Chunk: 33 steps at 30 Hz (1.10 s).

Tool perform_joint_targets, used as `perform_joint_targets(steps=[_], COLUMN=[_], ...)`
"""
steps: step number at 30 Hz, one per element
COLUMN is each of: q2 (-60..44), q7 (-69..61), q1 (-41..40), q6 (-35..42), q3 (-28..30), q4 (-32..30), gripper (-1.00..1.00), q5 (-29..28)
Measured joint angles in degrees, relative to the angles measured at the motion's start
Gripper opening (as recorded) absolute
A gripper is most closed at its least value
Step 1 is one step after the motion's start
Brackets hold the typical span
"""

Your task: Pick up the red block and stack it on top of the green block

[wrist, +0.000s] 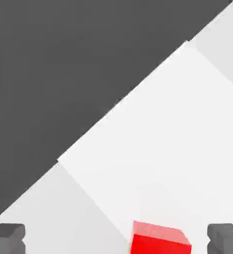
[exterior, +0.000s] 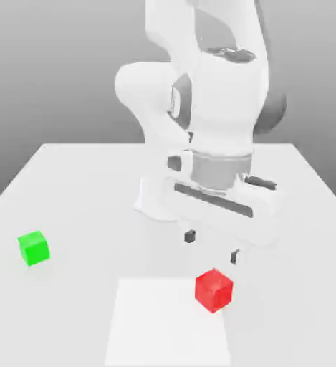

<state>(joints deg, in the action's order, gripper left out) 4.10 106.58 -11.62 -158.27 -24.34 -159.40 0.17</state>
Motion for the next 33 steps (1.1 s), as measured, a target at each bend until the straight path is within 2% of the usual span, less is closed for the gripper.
perform_joint_targets(steps=[2, 4, 8, 12, 13, 19, 22, 28, 31, 33], q2=[-2.93, -5.55, -10.92, -16.39, -17.6, -18.21, -15.8, -7.84, -4.11, -2.73], q7=[3.34, 5.97, 11.81, 17.5, 18.21, 18.78, 16.39, 7.86, 4.74, 5.87], q1=[0.53, 0.79, 2.24, 7.05, 8.77, 9.53, 7.69, 5.07, 5.89, 5.8], q6=[-2.15, -4.18, -8.21, -12.4, -13.42, -14.05, -12.24, -6.15, -3.14, -1.87], q3=[-0.31, 0.38, 3.87, 10.57, 12.55, 13.49, 10.79, 5.24, 4.89, 7.82], q4=[-1.34, -1.28, -0.4, 0.48, 0.62, 0.71, 0.35, -0.98, -1.77, -2.0], gripper=[0.0, 0.0, 0.0, 0.0, -1.0, -1.0, -1.0, -1.0, -1.0, -1.0], q5=[0.13, -2.25, -9.86, -17.68, -18.68, -19.45, -16.09, -4.39, -0.21, 0.1])
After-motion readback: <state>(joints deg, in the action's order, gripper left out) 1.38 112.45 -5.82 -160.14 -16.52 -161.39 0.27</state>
